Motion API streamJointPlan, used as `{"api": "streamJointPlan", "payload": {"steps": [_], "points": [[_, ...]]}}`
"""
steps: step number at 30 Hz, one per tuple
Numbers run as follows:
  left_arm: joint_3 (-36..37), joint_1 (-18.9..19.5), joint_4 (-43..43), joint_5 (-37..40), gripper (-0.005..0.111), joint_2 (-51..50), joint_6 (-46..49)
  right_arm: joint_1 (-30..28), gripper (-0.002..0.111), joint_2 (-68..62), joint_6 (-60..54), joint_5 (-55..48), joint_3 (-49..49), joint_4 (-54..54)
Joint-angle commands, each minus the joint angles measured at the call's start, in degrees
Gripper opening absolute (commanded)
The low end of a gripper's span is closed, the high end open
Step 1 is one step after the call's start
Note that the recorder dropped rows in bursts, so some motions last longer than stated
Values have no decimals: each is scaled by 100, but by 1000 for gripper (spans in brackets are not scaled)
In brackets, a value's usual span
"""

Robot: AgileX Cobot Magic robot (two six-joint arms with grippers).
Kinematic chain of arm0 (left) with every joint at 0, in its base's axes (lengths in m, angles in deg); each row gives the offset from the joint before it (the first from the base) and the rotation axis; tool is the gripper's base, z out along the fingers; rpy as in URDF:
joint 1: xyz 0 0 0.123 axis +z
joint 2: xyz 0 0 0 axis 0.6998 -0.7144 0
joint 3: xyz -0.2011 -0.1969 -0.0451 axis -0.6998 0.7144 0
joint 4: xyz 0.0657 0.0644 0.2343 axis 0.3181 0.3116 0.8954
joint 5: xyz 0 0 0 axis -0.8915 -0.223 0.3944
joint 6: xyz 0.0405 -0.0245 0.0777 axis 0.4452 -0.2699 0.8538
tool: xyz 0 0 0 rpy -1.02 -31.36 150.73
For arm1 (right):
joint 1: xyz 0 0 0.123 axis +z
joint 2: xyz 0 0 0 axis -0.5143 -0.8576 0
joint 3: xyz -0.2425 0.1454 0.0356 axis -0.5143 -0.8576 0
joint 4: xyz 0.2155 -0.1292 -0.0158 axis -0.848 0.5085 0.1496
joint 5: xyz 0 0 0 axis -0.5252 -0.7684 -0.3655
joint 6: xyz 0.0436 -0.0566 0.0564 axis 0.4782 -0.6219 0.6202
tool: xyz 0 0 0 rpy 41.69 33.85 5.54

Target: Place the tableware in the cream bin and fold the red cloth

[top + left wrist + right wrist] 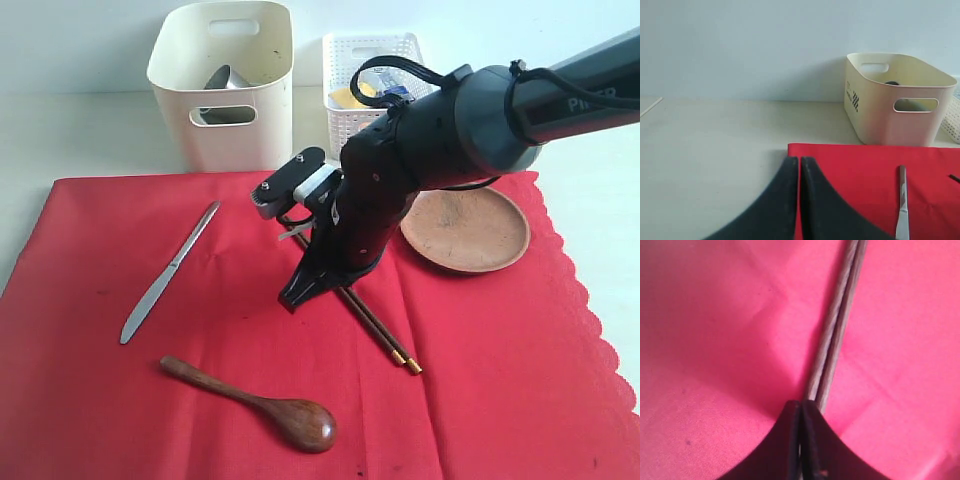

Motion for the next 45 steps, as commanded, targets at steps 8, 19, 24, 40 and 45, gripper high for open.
{"api": "streamJointPlan", "payload": {"steps": [8, 19, 24, 40, 45], "points": [[-3, 16, -36, -2, 4, 38, -6, 7, 19, -51, 341, -98, -12, 83], [-3, 16, -36, -2, 4, 38, -6, 7, 43, -51, 341, -409, -12, 48], [-3, 16, -36, -2, 4, 38, -6, 7, 43, -51, 341, -615, 99, 58], [-3, 16, -36, -2, 4, 38, -6, 7, 0, -51, -889, -810, 148, -217], [-3, 16, -36, -2, 4, 38, -6, 7, 0, -51, -574, -823, 148, -396]]}}
